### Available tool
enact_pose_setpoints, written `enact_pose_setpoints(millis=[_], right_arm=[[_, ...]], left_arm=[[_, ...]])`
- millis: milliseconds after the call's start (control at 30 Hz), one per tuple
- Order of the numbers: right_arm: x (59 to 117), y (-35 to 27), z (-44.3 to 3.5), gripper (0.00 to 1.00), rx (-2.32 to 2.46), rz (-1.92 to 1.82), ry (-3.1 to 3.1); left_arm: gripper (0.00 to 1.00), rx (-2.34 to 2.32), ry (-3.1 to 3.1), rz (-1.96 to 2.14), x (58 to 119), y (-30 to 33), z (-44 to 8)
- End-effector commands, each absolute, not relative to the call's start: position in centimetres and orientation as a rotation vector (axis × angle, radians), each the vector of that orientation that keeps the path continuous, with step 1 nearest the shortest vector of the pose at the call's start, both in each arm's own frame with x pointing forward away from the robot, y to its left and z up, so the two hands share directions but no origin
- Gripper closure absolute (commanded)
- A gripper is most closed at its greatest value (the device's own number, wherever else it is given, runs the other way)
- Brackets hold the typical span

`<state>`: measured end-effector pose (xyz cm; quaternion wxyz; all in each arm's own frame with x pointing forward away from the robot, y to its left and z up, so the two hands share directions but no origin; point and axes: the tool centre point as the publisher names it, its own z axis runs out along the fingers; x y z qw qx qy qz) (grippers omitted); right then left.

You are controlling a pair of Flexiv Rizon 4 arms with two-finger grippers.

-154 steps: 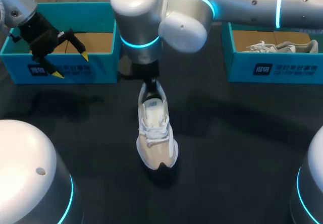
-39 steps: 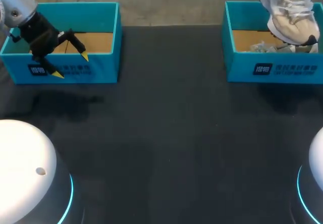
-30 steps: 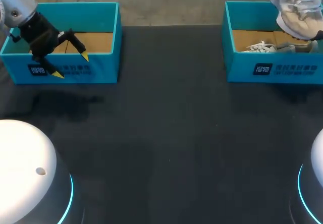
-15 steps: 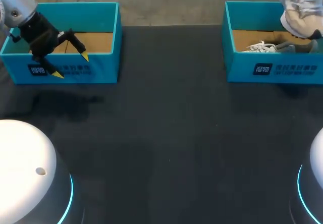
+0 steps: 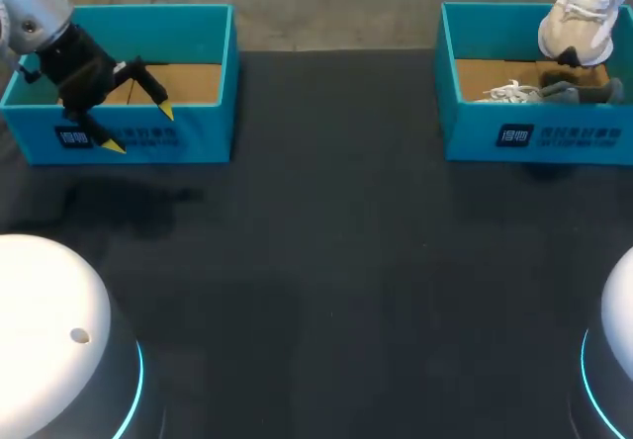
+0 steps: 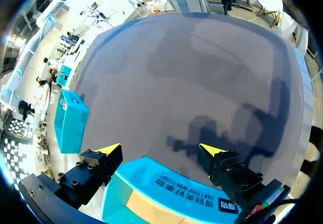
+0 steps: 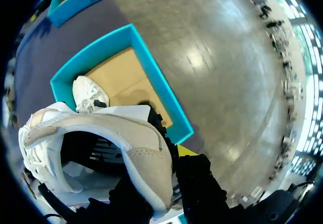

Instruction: Take the shoe out of the shoebox, open the shoe tongue, remove and reinsert the insole, then place the shoe into the shoebox

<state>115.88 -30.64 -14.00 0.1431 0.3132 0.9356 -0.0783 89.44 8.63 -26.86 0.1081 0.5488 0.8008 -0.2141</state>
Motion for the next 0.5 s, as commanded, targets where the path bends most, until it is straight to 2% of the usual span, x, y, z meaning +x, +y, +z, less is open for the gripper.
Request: enact_pose_setpoints(millis=[33, 500], right_arm=[[112.84, -30.41, -13.58, 1.00, 1.734, -0.172, 2.225], [112.60, -30.17, -13.52, 1.00, 1.744, -0.168, 2.225]], left_arm=[[0.00, 1.615, 2.357, -0.626, 89.37, 8.64, -26.80], [0.00, 1.615, 2.357, -0.626, 89.37, 8.64, -26.80]])
